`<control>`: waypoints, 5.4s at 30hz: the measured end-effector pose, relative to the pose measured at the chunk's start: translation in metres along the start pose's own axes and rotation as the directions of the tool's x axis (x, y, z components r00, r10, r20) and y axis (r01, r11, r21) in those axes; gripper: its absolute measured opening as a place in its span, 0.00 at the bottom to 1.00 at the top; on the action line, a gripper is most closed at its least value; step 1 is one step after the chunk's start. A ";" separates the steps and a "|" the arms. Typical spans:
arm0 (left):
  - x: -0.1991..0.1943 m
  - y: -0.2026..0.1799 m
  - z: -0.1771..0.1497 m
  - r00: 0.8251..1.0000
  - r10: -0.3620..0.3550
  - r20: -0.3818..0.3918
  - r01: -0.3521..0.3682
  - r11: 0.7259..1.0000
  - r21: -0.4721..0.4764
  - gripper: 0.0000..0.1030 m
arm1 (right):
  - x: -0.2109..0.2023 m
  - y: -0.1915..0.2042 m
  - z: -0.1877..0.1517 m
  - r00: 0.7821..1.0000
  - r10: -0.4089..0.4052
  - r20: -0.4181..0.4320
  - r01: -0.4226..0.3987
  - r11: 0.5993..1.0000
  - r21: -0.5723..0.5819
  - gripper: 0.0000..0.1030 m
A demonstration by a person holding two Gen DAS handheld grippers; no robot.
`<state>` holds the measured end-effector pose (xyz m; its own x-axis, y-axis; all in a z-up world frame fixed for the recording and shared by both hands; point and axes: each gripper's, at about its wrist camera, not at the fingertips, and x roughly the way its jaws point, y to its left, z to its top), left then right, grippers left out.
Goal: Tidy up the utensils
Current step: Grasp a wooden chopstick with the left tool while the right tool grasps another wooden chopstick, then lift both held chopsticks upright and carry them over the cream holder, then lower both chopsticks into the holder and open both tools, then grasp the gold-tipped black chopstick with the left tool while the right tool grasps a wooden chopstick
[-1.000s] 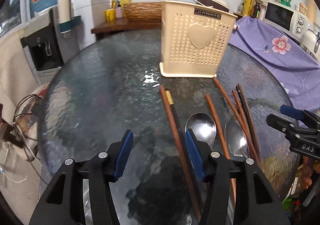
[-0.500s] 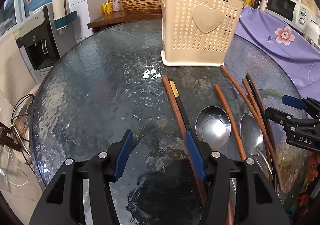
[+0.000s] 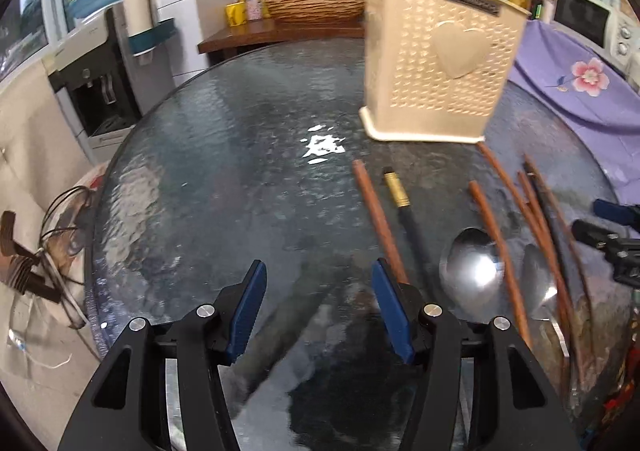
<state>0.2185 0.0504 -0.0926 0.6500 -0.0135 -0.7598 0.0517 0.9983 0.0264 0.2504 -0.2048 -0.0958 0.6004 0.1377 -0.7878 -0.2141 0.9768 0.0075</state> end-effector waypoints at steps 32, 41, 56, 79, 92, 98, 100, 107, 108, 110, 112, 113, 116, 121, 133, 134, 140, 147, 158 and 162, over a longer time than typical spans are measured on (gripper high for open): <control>0.072 -0.006 0.076 0.990 -0.028 -0.138 0.028 1.000 0.004 0.35 | 0.061 -0.007 0.073 0.992 -0.039 -0.119 0.048 0.996 0.076 0.11; 0.076 -0.007 0.076 0.990 -0.011 -0.138 0.011 1.000 -0.001 0.09 | 0.064 -0.009 0.075 0.995 -0.032 -0.098 0.041 0.995 0.094 0.07; 0.047 0.001 0.070 0.996 -0.082 -0.043 0.078 0.993 -0.085 0.07 | 0.015 -0.020 0.076 0.993 0.066 0.097 -0.076 0.992 0.098 0.07; -0.116 -0.003 0.080 0.943 -0.164 0.289 0.158 0.986 0.043 0.07 | -0.150 0.003 0.086 0.876 0.212 0.433 -0.188 0.977 -0.098 0.07; -0.155 0.003 0.106 0.908 -0.186 0.376 0.191 0.981 0.024 0.06 | -0.173 0.010 0.123 0.852 0.299 0.430 -0.270 0.954 -0.130 0.07; -0.177 0.000 0.148 0.871 -0.212 0.443 0.233 0.972 0.006 0.07 | -0.193 0.007 0.175 0.806 0.350 0.477 -0.338 0.934 -0.115 0.07; -0.184 -0.004 0.164 0.859 -0.212 0.466 0.239 0.971 0.002 0.06 | -0.201 0.007 0.197 0.795 0.359 0.488 -0.352 0.929 -0.112 0.07; -0.201 -0.015 0.216 0.826 -0.151 0.542 0.192 0.981 -0.018 0.06 | -0.221 0.009 0.254 0.766 0.323 0.556 -0.320 0.942 -0.106 0.07; -0.200 -0.016 0.225 0.824 -0.132 0.551 0.178 0.984 -0.030 0.06 | -0.222 0.007 0.258 0.762 0.318 0.564 -0.319 0.942 -0.102 0.07; -0.194 -0.016 0.238 0.827 -0.114 0.551 0.169 0.984 -0.050 0.06 | -0.220 0.005 0.265 0.755 0.306 0.580 -0.309 0.946 -0.097 0.07; -0.187 -0.016 0.244 0.831 -0.099 0.548 0.157 0.986 -0.059 0.06 | -0.213 0.004 0.269 0.760 0.282 0.585 -0.285 0.954 -0.090 0.07; -0.182 -0.017 0.246 0.833 -0.090 0.546 0.146 0.987 -0.061 0.06 | -0.206 0.003 0.271 0.769 0.274 0.578 -0.277 0.957 -0.085 0.07; -0.156 -0.018 0.244 0.855 -0.094 0.511 0.154 0.985 -0.077 0.06 | -0.179 0.000 0.267 0.790 0.264 0.554 -0.275 0.959 -0.064 0.07; -0.114 -0.017 0.228 0.891 -0.102 0.443 0.160 0.983 -0.095 0.06 | -0.128 0.000 0.251 0.837 0.257 0.483 -0.275 0.961 -0.035 0.07; -0.053 -0.009 0.203 0.942 -0.120 0.315 0.164 0.979 -0.119 0.06 | -0.082 -0.008 0.231 0.871 0.240 0.428 -0.272 0.962 0.014 0.07; -0.051 -0.009 0.202 0.942 -0.120 0.315 0.164 0.979 -0.118 0.06 | -0.081 -0.009 0.230 0.873 0.234 0.428 -0.267 0.963 0.018 0.07; -0.051 -0.011 0.203 0.941 -0.115 0.318 0.158 0.981 -0.112 0.07 | -0.080 -0.010 0.225 0.870 0.208 0.447 -0.243 0.970 0.023 0.07; -0.071 -0.012 0.188 0.912 -0.122 0.393 0.181 0.976 -0.118 0.61 | -0.088 -0.010 0.210 0.862 0.159 0.482 -0.194 0.981 0.023 0.69; -0.080 -0.019 0.104 0.937 -0.075 0.341 0.106 0.992 -0.072 0.91 | -0.088 0.037 0.118 0.900 0.100 0.425 -0.018 0.981 -0.194 0.69; -0.064 -0.014 0.073 0.964 -0.012 0.264 0.027 0.998 -0.053 0.91 | -0.071 0.043 0.084 0.931 0.056 0.361 0.021 0.979 -0.205 0.69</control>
<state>0.2311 0.0332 0.0030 0.8264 -0.0397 -0.5617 0.0285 0.9992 -0.0287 0.2630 -0.1586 0.0116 0.8250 0.2416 -0.5108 -0.3546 0.9252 -0.1351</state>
